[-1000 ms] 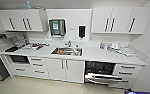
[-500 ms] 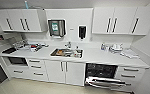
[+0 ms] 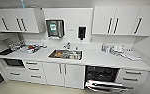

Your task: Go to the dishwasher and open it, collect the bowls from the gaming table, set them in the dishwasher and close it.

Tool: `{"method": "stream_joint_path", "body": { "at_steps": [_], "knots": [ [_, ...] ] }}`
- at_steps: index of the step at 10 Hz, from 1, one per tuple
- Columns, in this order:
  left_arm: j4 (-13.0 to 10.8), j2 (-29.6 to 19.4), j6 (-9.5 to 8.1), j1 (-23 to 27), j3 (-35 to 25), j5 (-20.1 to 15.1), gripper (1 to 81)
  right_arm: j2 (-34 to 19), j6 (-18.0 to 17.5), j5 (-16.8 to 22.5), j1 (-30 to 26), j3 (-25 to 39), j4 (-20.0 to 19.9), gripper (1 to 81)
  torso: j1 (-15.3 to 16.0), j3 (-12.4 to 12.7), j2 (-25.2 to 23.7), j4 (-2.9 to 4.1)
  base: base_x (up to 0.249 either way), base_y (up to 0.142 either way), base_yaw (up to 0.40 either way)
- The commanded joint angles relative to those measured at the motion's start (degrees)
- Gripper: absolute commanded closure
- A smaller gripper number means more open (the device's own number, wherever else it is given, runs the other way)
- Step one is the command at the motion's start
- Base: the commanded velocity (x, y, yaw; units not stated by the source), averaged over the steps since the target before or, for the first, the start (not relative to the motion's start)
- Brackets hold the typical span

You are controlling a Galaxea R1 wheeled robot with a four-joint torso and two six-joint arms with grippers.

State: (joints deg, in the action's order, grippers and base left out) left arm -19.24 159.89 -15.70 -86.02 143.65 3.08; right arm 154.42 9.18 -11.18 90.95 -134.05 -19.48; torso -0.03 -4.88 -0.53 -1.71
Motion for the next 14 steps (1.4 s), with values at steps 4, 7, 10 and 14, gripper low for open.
{"method": "stream_joint_path", "body": {
  "at_steps": [4, 7, 10, 14],
  "knots": [
    [-0.4, -1.1, 0.06, 2.1, -0.2, -2.7, 81.1, -1.5, 0.0, 3.4, -1.7, 0.0, 0.3, 81.1, 0.1, 0.0, 0.0, 0.00, 0.144, -0.077, 0.000],
    [-0.4, -1.1, 0.14, 2.0, -0.2, -2.7, 81.1, -1.5, 0.1, 3.4, -1.6, -0.2, 0.2, 81.1, 0.0, 0.0, 0.0, 0.00, 0.144, -0.084, 0.000],
    [-0.4, -1.1, 0.06, 2.0, -0.2, -2.7, 81.1, -1.4, 0.1, 3.4, -1.7, -0.2, 0.3, 81.1, 0.0, 0.0, 0.0, 0.00, 0.144, -0.090, 0.000],
    [-0.4, -1.2, 0.06, 2.1, -0.2, -2.8, 81.1, -1.4, 0.1, 3.4, -1.9, -0.2, 0.4, 81.1, 0.0, 0.0, -0.1, 0.00, 0.139, -0.042, 0.000]
  ]
}}
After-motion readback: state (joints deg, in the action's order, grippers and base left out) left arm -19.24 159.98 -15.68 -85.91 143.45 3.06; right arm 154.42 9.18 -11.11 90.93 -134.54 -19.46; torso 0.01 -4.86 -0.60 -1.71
